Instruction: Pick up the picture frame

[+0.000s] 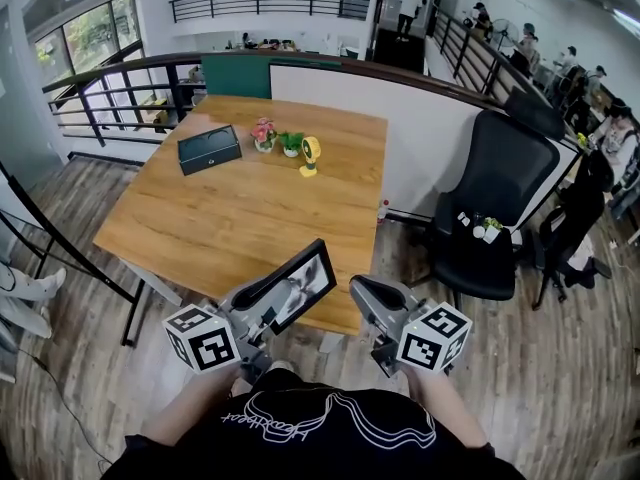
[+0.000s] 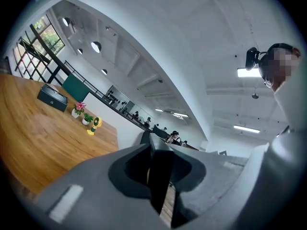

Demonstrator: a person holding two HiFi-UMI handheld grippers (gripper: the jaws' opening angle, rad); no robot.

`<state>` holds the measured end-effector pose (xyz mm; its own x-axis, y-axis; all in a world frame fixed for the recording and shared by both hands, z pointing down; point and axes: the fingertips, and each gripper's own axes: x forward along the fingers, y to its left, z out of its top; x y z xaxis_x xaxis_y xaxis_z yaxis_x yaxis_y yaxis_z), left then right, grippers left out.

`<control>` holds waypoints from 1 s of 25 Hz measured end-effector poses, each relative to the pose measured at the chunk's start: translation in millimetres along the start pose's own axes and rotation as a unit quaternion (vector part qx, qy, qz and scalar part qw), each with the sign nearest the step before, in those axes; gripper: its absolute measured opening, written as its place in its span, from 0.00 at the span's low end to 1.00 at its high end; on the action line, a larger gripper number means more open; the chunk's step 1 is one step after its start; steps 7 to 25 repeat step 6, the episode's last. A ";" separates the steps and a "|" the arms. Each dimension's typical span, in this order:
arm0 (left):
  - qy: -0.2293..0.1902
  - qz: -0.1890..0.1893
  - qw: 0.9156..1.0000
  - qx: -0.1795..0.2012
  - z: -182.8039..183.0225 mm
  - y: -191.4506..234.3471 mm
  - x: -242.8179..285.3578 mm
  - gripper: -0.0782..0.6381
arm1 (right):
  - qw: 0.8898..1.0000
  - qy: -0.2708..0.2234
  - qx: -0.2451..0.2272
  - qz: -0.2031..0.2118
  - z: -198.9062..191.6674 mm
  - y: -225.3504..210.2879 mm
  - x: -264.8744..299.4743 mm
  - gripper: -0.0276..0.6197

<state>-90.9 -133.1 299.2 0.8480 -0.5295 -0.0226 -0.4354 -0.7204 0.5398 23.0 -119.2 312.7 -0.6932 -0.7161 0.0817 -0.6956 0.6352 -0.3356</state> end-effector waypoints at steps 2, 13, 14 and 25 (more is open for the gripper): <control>0.000 -0.001 1.000 -0.001 1.0 3.8 3.0 0.21 | 1.000 0.002 0.001 0.000 -0.5 -3.2 3.7 0.08; 0.001 0.001 1.000 -0.007 3.7 12.7 9.2 0.21 | 1.000 0.005 0.003 -0.002 0.0 -10.8 12.1 0.08; 0.001 0.001 1.000 -0.007 3.7 12.7 9.2 0.21 | 1.000 0.005 0.003 -0.002 0.0 -10.8 12.1 0.08; 0.001 0.001 1.000 -0.007 3.7 12.7 9.2 0.21 | 1.000 0.005 0.003 -0.002 0.0 -10.8 12.1 0.08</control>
